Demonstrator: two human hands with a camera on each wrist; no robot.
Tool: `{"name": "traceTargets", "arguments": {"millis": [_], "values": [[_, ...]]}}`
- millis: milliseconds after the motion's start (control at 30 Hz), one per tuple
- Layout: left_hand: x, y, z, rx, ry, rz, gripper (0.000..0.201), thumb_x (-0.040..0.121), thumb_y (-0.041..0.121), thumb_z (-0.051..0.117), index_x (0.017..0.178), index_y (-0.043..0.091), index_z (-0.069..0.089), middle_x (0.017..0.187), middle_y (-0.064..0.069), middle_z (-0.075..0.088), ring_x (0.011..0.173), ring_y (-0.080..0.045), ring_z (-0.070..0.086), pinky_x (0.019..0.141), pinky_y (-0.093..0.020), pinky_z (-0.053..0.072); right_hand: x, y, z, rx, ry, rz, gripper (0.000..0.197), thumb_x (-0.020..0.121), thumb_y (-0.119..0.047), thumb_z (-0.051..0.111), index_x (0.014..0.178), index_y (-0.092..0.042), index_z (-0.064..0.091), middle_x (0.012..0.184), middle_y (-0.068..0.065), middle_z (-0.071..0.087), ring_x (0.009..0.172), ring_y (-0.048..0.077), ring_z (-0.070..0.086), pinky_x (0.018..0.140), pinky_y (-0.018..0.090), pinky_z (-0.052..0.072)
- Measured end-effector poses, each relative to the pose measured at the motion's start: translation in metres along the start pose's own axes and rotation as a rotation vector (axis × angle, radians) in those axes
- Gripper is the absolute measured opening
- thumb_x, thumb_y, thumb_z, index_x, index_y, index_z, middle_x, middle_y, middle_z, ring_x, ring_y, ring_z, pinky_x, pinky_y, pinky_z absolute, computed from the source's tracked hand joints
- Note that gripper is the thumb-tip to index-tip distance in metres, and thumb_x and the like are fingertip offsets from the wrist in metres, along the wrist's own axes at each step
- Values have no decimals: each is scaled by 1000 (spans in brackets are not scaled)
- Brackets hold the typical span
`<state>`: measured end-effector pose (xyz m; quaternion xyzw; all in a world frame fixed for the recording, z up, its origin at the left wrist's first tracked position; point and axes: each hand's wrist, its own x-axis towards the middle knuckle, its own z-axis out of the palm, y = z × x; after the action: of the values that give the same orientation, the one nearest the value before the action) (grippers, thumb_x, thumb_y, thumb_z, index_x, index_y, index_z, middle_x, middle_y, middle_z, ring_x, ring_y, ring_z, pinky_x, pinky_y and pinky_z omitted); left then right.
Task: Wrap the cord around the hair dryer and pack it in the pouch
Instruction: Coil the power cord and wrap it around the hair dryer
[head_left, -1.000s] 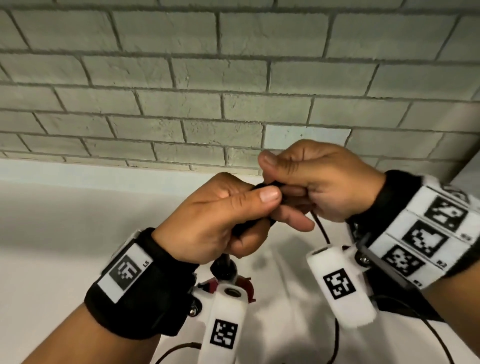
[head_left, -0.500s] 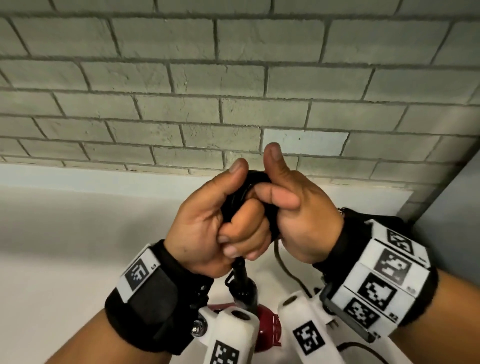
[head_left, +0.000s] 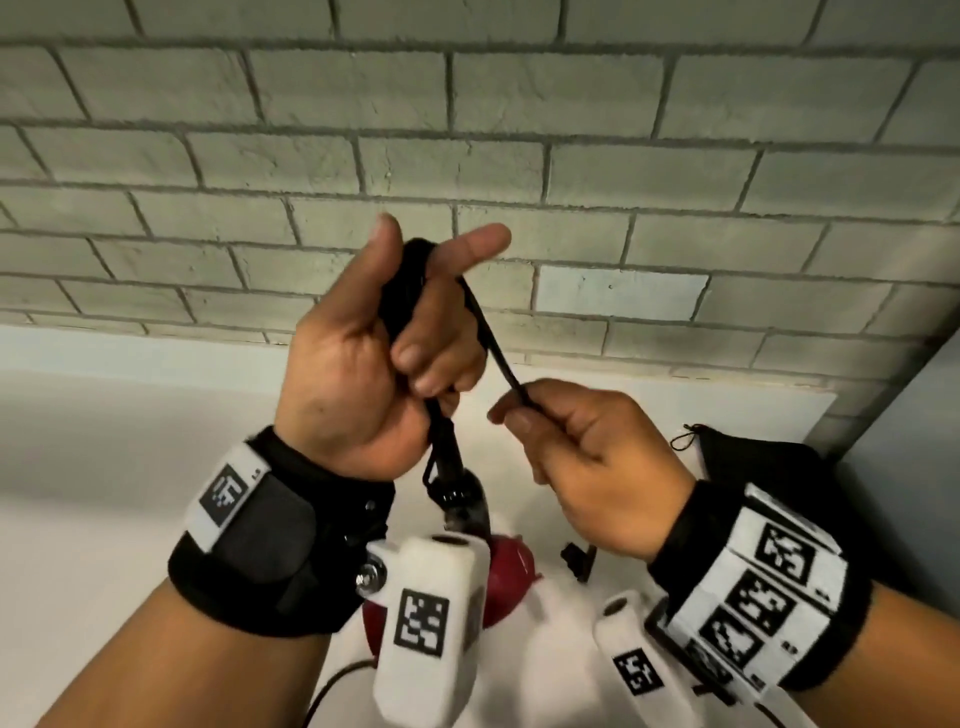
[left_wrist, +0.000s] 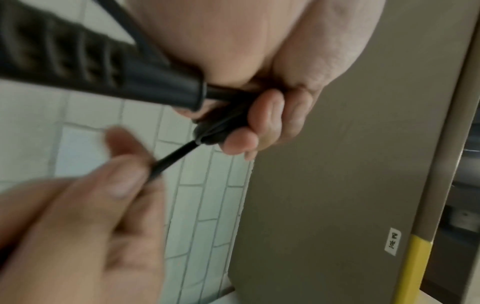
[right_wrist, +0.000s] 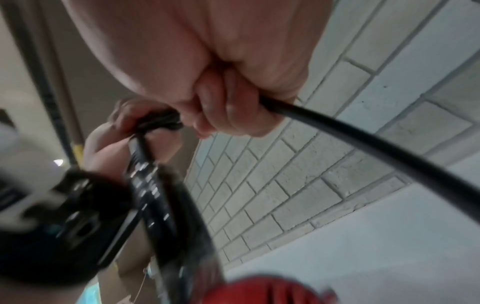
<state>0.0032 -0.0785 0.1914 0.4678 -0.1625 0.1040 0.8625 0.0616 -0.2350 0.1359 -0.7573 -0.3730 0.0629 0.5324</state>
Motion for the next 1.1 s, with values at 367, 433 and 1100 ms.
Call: {"name": "traceTargets", "arguments": {"millis": [367, 433, 1100], "values": [[10, -38, -16, 878, 194, 49, 38, 97, 37, 40, 113, 8, 59, 63, 9, 55, 77, -11, 57, 84, -19, 45, -12, -31, -5, 277, -329, 135, 23, 101, -17, 43, 83, -4, 50, 49, 2, 48, 33, 11, 36, 35, 19, 29], [6, -42, -19, 913, 103, -16, 38, 94, 46, 36, 99, 24, 65, 54, 9, 54, 67, -13, 56, 66, -23, 47, -7, -33, -15, 414, -314, 168, 25, 99, -17, 46, 77, -12, 56, 48, 3, 41, 36, 14, 30, 38, 20, 26], [-17, -31, -5, 1090, -291, -92, 58, 84, 65, 48, 69, 10, 59, 54, 3, 49, 64, -34, 63, 68, -47, 53, 29, -78, -85, -718, -526, -141, 47, 86, -59, 44, 63, -19, 55, 50, -2, 48, 46, 10, 43, 54, 36, 43]]}}
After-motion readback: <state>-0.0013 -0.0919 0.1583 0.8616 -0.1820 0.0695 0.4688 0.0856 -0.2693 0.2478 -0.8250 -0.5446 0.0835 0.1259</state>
